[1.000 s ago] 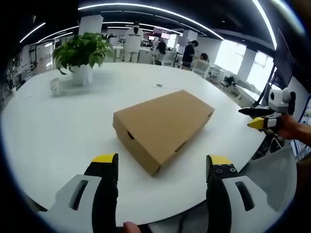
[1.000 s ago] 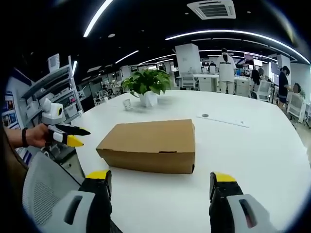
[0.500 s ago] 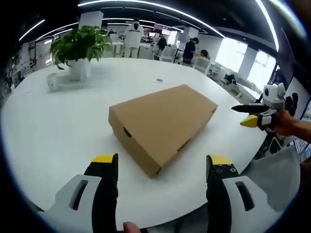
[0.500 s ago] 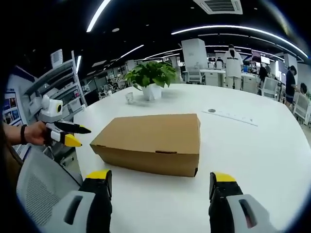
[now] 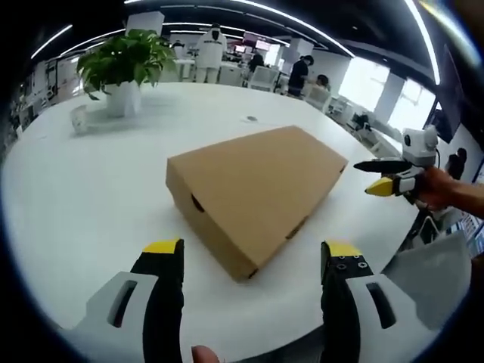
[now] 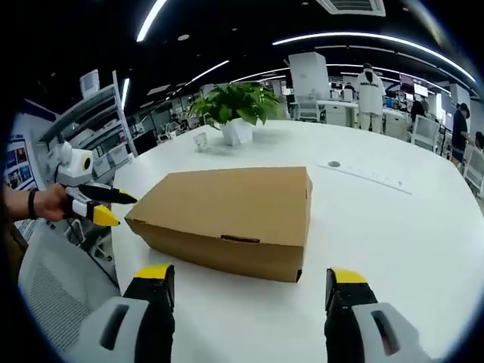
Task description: Operate the shoe box by opening the lid, removing the specified soft item, and placing it in the target area until the item is outside and the box remains undamaged.
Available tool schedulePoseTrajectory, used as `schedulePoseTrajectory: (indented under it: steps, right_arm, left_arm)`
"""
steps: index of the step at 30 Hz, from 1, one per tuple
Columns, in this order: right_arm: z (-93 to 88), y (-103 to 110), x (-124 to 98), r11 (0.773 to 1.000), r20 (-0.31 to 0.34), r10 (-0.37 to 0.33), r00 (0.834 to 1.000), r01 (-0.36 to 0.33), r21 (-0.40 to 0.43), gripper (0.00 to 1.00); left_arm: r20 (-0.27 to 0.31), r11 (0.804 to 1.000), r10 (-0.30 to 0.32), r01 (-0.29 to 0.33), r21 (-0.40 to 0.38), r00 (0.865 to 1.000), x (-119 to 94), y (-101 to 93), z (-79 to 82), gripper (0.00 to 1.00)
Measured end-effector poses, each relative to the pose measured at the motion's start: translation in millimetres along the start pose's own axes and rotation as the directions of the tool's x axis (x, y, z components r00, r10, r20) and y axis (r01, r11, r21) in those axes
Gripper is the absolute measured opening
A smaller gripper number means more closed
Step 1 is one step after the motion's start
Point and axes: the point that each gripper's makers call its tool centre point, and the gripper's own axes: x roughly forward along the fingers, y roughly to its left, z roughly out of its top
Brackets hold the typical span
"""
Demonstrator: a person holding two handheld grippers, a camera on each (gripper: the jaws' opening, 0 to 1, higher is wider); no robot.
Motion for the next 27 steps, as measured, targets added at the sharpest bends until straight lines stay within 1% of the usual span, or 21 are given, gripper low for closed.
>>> schedulePoseTrajectory:
  steps: [9,13,21,25,27]
  right_arm:
    - [-1.6,-6,19,1.0,-0.022,0.019,1.0,-0.019,-0.007,0.79]
    - [0.9,-9,26,1.0,-0.021,0.021,1.0,-0.021,-0.006,0.78]
    - [-0.1,-11,37,0.999,-0.035,0.031,0.999,-0.032,-0.021,0.76]
    - [2.3,-12,40,0.998,-0.031,0.033,0.999,-0.034,-0.043,0.75]
    - [5.6,-12,42,0.998,-0.022,0.035,0.999,-0.036,-0.05,0.73]
  left_arm:
    - [-0.025,1.0,-0.005,0.005,0.006,1.0,16,-0.4,-4.4,0.74]
    - [-0.036,1.0,-0.007,0.008,0.011,0.999,22,-1.7,-7.4,0.74]
    - [-0.045,1.0,-0.001,0.001,0.002,0.999,33,1.4,-10.2,0.72]
    - [-0.043,1.0,0.003,-0.003,-0.008,0.999,34,2.8,-10.2,0.71]
    - [-0.039,1.0,0.007,-0.008,-0.009,0.999,35,4.1,-9.0,0.69]
